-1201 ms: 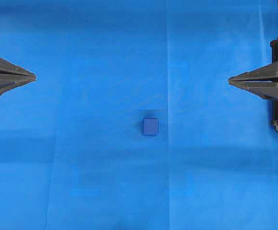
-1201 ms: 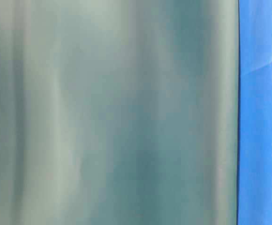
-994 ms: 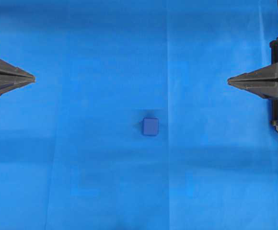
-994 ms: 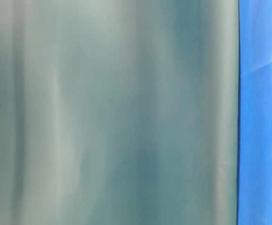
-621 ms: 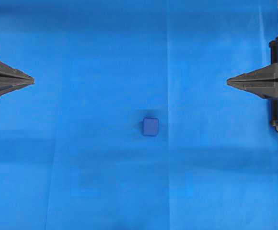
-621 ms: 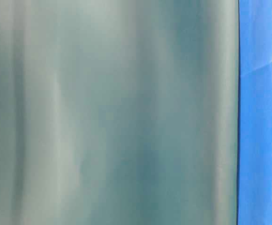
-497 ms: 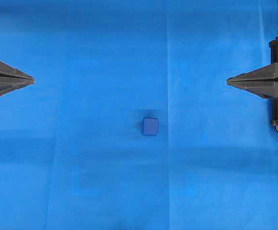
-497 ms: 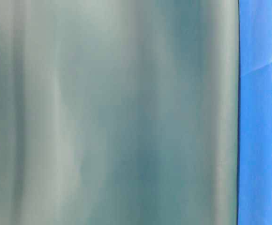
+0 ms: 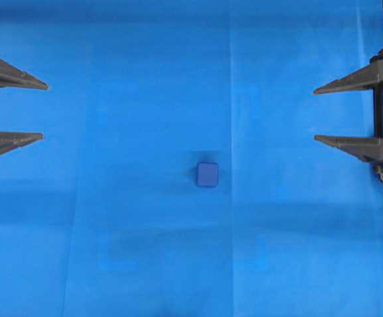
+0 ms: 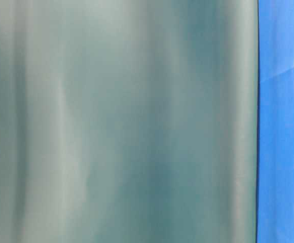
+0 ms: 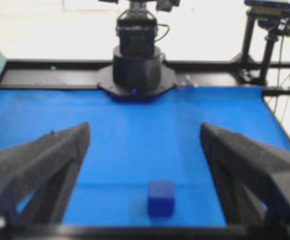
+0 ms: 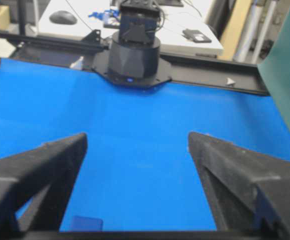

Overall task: Handover the blue block to the right arm after grasping it with the left arm, then place it in the designated position.
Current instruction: 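Open the left gripper wide above the table, then move the open left gripper over the blue cube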

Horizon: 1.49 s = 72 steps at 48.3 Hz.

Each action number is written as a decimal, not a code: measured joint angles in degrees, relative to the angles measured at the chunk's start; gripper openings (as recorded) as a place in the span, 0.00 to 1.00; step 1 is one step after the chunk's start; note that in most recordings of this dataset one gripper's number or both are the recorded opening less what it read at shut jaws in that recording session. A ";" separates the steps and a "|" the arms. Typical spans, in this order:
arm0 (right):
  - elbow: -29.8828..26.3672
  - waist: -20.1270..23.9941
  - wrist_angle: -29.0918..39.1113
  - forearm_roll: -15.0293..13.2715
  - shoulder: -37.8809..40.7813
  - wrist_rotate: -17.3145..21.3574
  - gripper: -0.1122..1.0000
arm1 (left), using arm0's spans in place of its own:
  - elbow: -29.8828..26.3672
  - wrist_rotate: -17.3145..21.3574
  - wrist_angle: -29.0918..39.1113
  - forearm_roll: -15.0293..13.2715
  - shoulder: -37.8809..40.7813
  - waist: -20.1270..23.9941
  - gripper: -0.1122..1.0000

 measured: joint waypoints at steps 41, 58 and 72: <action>-0.62 -0.35 -0.18 0.09 1.41 0.00 0.96 | -7.38 0.44 -9.14 0.00 17.93 0.00 0.93; -1.14 -0.44 -0.09 0.09 1.41 0.00 0.96 | -19.25 0.70 -10.37 0.00 34.10 0.00 0.93; -1.14 -0.44 -0.09 0.09 1.41 0.00 0.96 | -28.92 1.05 -9.23 0.09 43.24 0.09 0.93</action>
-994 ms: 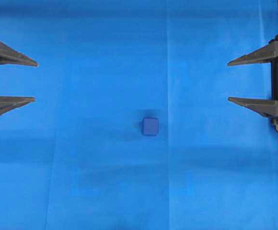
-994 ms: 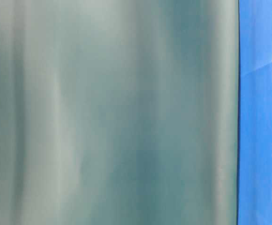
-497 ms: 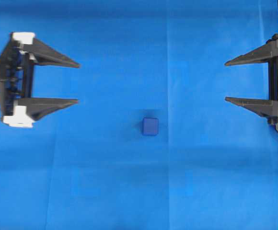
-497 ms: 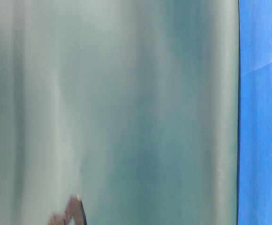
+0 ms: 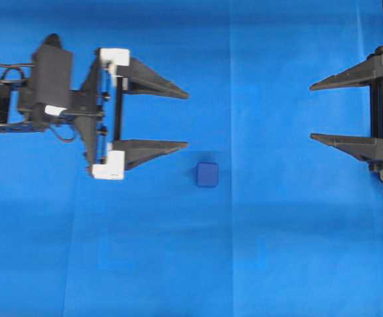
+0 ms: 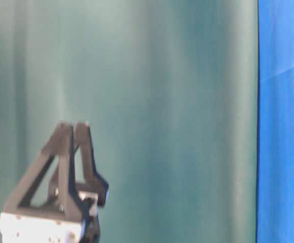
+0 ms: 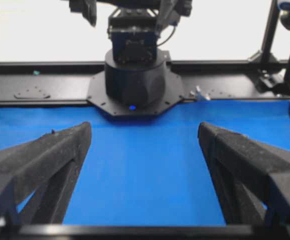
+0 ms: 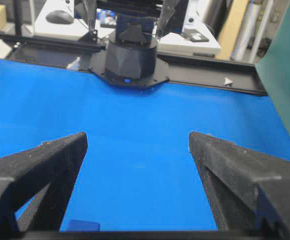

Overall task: Handover the blue block to the right arm after grasping it with the left arm, then place it in the designated position.
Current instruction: 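Move the open left gripper over the blue cube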

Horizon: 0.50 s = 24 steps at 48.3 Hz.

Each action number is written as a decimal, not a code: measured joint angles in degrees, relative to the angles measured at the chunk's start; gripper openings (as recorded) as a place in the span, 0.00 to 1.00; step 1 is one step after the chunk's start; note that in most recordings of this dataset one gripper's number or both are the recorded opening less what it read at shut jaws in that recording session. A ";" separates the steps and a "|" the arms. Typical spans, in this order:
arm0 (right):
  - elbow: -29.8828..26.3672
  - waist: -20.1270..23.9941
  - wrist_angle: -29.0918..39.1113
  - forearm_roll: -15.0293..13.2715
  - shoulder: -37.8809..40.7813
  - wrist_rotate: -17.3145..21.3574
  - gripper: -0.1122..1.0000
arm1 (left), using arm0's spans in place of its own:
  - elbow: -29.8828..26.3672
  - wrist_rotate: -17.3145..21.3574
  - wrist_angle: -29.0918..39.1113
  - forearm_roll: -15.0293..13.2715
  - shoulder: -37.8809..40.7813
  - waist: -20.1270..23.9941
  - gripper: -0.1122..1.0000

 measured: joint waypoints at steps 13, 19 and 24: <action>-0.09 0.00 0.00 0.00 0.09 0.00 0.96 | -4.48 -0.18 2.46 -0.09 4.31 0.35 0.93; -0.09 0.00 0.00 0.00 0.09 0.00 0.96 | -5.10 -0.09 3.87 -0.09 4.83 0.62 0.93; -0.09 0.00 0.00 0.00 0.00 0.00 0.96 | -5.36 -0.18 5.27 -0.09 4.92 0.62 0.93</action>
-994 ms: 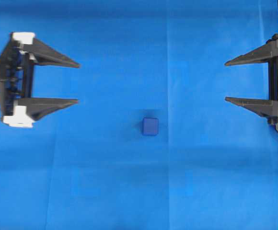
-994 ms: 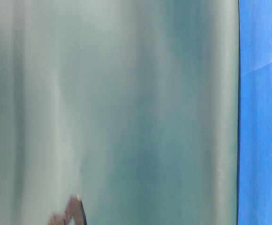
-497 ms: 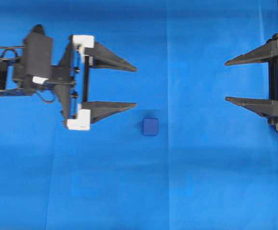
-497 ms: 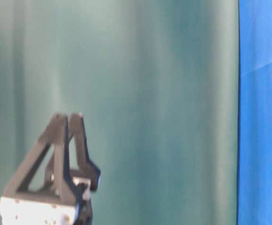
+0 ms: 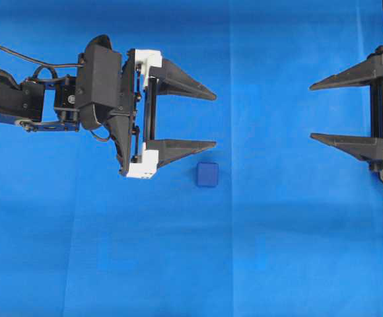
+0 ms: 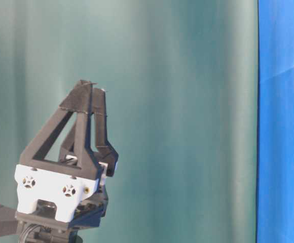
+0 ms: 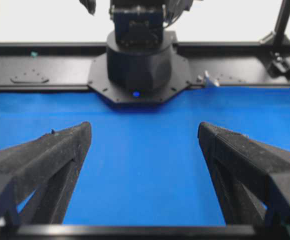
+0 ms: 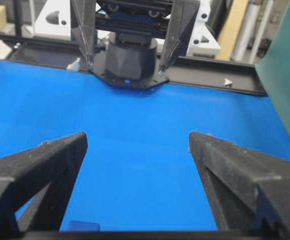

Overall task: Handover the blue block to the right arm after grasping it with the left arm, then place it in the designated position.
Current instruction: 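Move the open left gripper over the blue cube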

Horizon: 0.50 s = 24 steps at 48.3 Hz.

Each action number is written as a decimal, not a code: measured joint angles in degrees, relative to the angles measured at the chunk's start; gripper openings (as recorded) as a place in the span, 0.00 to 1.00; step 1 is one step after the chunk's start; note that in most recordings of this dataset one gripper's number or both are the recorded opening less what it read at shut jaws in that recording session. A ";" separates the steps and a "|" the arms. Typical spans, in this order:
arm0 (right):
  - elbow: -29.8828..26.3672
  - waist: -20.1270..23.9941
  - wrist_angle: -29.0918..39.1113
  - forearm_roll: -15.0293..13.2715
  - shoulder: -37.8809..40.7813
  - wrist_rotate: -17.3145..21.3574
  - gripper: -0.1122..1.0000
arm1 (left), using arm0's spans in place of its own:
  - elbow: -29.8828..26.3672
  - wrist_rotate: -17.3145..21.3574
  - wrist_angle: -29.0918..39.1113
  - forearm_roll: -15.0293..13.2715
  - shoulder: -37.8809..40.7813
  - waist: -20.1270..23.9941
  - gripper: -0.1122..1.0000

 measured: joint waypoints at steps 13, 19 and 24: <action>-0.09 0.00 0.70 0.00 0.00 0.00 0.96 | -4.31 -0.53 10.11 0.09 2.20 0.00 0.93; -0.26 0.00 1.32 0.00 0.09 0.00 0.96 | -9.32 -0.70 21.18 0.09 4.83 0.09 0.93; -0.35 0.00 1.76 0.00 0.09 0.00 0.96 | -13.80 -0.97 30.59 0.00 7.21 0.00 0.93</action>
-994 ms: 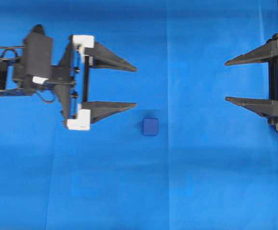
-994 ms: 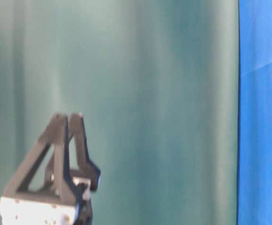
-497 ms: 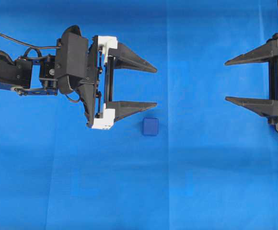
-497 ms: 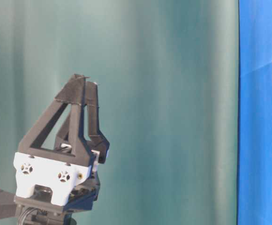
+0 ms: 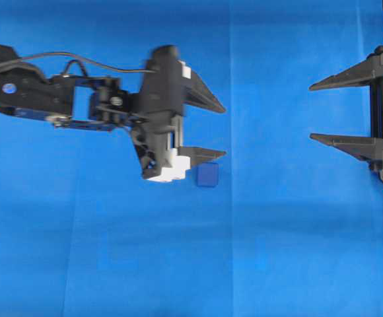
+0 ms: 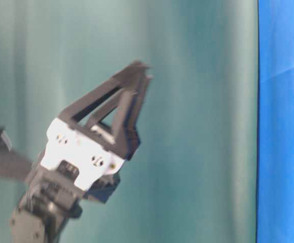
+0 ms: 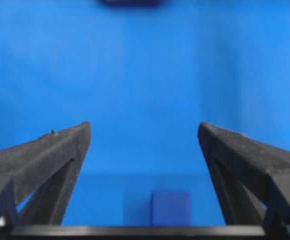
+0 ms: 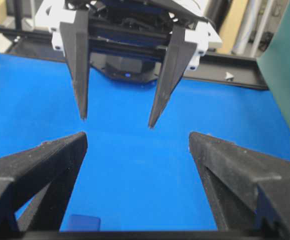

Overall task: Handover the blue block to the right arm after grasping it with the left arm, then place it in the designated position.
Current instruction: 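Move the open left gripper over the blue cube, then lower the left gripper around the blue cube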

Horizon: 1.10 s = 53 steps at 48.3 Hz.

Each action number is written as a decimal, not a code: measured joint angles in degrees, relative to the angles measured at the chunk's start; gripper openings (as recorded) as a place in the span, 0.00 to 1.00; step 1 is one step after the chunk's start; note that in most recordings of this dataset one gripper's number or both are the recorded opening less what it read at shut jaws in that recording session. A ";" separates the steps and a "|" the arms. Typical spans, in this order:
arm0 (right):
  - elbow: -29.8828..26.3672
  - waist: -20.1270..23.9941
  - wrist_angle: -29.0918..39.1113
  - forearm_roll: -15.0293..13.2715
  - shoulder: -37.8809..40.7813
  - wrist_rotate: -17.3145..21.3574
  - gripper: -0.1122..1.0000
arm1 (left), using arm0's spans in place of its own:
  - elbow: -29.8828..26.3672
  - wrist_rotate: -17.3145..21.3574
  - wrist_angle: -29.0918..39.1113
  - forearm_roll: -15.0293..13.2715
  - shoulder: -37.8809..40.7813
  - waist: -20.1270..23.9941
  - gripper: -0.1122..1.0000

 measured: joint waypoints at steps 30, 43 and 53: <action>-0.09 0.00 0.62 0.00 0.00 0.00 0.96 | -16.08 -0.09 30.41 0.18 8.09 -1.23 0.93; 0.00 0.09 0.70 0.00 0.00 0.00 0.96 | -16.08 -0.09 30.41 0.18 8.09 -1.23 0.93; -0.09 0.00 1.23 0.00 -0.09 0.00 0.96 | -16.08 -0.09 30.41 0.26 8.09 -1.32 0.93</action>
